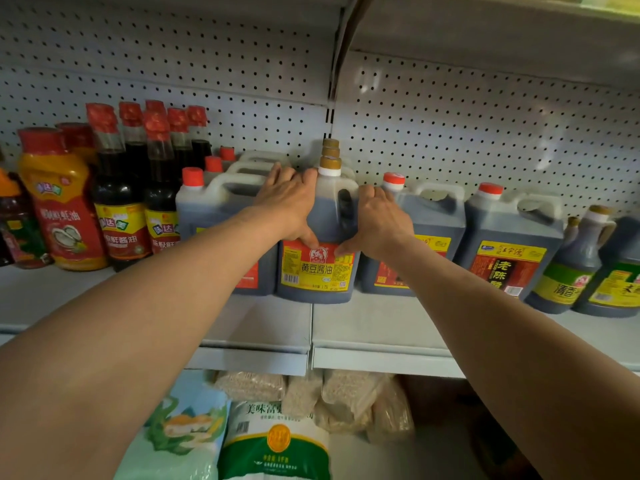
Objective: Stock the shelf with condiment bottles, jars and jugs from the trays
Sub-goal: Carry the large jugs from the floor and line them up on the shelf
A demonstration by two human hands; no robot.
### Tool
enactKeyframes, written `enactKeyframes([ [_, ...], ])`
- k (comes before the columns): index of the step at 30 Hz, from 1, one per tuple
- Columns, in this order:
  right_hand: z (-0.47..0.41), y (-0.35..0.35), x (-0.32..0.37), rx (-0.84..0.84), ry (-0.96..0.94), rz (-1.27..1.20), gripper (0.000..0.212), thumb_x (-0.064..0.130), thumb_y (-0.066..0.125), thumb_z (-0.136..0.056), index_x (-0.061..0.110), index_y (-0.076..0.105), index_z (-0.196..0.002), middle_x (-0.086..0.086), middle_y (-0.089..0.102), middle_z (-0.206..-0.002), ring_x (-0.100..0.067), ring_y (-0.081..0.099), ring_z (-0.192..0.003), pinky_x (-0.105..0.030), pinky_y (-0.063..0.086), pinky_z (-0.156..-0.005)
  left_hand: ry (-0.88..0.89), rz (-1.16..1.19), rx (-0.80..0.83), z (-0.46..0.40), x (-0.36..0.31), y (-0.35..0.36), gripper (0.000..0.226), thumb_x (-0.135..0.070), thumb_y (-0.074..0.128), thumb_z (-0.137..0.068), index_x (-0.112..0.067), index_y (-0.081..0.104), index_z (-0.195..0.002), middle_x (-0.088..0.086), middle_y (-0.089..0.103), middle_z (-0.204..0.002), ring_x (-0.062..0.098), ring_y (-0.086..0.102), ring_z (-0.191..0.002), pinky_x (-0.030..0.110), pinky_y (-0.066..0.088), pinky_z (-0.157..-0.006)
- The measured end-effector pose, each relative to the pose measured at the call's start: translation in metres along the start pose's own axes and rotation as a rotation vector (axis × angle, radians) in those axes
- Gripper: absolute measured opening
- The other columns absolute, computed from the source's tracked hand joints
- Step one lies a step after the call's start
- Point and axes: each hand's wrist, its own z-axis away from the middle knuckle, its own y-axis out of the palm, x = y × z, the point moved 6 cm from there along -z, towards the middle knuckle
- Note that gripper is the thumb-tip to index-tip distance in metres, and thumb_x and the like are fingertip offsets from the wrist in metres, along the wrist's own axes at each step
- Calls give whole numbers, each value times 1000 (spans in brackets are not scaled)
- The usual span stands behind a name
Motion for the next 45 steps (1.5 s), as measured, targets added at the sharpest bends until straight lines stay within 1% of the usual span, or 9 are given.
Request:
enactKeyframes([
  [11, 4, -3, 5, 22, 43, 33, 111, 48, 93, -56, 8, 32, -139, -8, 42, -138, -27, 35, -136, -43, 47, -97, -29, -35, 24, 3, -1, -1, 120, -57, 89, -53, -8, 23, -141, 11, 44, -141, 31, 29, -138, 45, 6, -123],
  [16, 29, -1, 8, 1, 127, 0, 102, 44, 89, -67, 12, 29, -142, -8, 43, -142, -28, 41, -136, -44, 49, -99, -94, 19, -111, 22, -1, 9, 97, -29, 75, -80, -9, 12, -151, 11, 31, -157, 27, 9, -151, 44, 1, -124],
  [20, 62, -6, 8, -34, 125, 11, 98, 40, 86, -72, 21, 26, -147, -8, 43, -143, -34, 45, -130, -46, 49, -97, -49, 38, -145, 61, 2, 15, 105, -42, 72, -83, -12, 4, -157, 10, 17, -163, 29, -2, -153, 43, 3, -124],
  [24, 100, -11, 14, -7, 161, 57, 97, 43, 85, -73, 28, 27, -149, -8, 44, -141, -35, 47, -129, -46, 48, -98, -22, 107, -111, 102, 14, 12, 100, -44, 76, -79, -27, 14, -156, 10, 21, -159, 31, 10, -149, 40, 21, -119],
  [27, 132, -8, 30, 28, 187, 74, 93, 40, 84, -75, 30, 29, -149, -8, 45, -141, -35, 47, -129, -46, 47, -97, -30, 210, -81, 133, 25, 12, 87, -44, 79, -77, -30, 33, -149, 9, 36, -145, 31, 29, -136, 42, 40, -103],
  [29, 154, 0, 43, 57, 195, 94, 91, 42, 83, -76, 29, 30, -150, -7, 46, -141, -34, 49, -128, -45, 47, -97, -31, 297, -33, 154, 33, 19, 82, -41, 83, -74, -28, 41, -143, 10, 38, -137, 32, 35, -131, 43, 46, -96],
  [34, 217, 35, 79, 162, 246, 87, 83, 36, 82, -79, 34, 34, -146, -4, 47, -139, -29, 49, -127, -41, 49, -92, -54, 498, 114, 220, 55, 55, 76, -33, 84, -75, -30, 44, -139, 5, 34, -137, 27, 36, -130, 43, 48, -92],
  [38, 271, 62, 106, 233, 264, 58, 80, 42, 82, -77, 33, 38, -143, -6, 50, -137, -30, 50, -125, -43, 50, -93, -34, 499, 170, 276, 69, 74, 68, -30, 80, -80, -30, 45, -138, 8, 35, -138, 30, 38, -129, 42, 47, -95],
  [45, 347, 80, 127, 273, 216, 7, 77, 45, 81, -77, 35, 39, -141, -6, 49, -140, -31, 52, -123, -47, 52, -93, -93, 472, 267, 364, 68, 86, 73, -40, 82, -76, -33, 44, -138, 7, 34, -143, 31, 37, -133, 45, 47, -98],
])
